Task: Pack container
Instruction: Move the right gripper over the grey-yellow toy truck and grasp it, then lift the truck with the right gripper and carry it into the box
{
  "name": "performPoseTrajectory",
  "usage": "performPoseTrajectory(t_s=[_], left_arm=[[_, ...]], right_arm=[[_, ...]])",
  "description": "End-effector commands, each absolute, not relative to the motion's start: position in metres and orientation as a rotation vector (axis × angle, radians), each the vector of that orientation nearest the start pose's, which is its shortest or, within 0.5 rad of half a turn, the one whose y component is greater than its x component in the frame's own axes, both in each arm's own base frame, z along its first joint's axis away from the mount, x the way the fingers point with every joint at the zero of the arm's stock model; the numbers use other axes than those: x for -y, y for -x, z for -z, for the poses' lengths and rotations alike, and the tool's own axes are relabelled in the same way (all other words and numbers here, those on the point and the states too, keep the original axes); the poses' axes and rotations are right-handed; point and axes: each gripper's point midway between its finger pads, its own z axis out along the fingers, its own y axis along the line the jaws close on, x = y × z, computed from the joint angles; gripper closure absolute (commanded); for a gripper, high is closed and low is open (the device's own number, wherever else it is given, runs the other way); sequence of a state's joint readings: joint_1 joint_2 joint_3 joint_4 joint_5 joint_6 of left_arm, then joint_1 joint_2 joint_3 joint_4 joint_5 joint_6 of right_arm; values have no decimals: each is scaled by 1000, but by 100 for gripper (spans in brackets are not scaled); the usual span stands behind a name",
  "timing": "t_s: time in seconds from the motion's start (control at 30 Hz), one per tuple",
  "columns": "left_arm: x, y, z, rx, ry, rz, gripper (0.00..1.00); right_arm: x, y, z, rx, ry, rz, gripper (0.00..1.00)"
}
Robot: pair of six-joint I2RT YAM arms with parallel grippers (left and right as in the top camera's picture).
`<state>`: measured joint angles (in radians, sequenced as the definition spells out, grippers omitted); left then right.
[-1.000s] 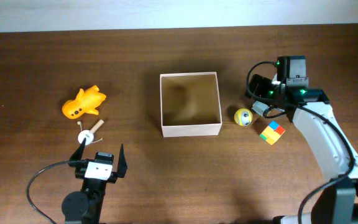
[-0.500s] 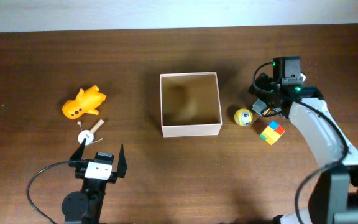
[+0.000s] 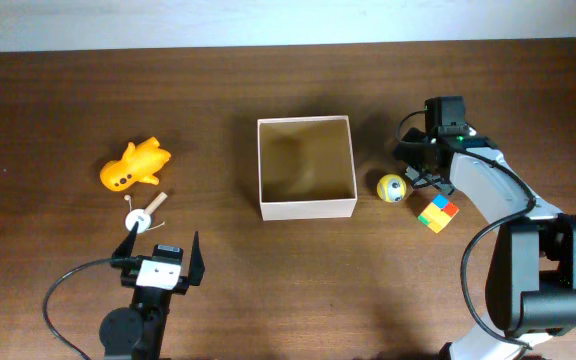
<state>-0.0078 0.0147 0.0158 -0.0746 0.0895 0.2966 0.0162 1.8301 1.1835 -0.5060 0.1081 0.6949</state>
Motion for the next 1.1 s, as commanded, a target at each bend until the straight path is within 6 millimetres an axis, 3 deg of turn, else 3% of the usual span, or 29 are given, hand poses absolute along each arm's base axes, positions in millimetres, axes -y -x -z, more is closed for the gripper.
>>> performPoseTrajectory(t_s=[0.0,0.5,0.8,1.07], left_arm=[[15,-245,-158,-1614,-318,-165,1],[15,-245,-158,-1614,-318,-165,1],[15,-245,-158,-1614,-318,-165,1],[15,-245,-158,-1614,-318,-165,1]], right_arm=[[17,-426,-42,-2551,-868,-27,8],[26,-426,-17,-2573,-880,56,8],[28,-430,-13,-2573,-858,60,27],[32,-430,-14,-2580,-813,99,35]])
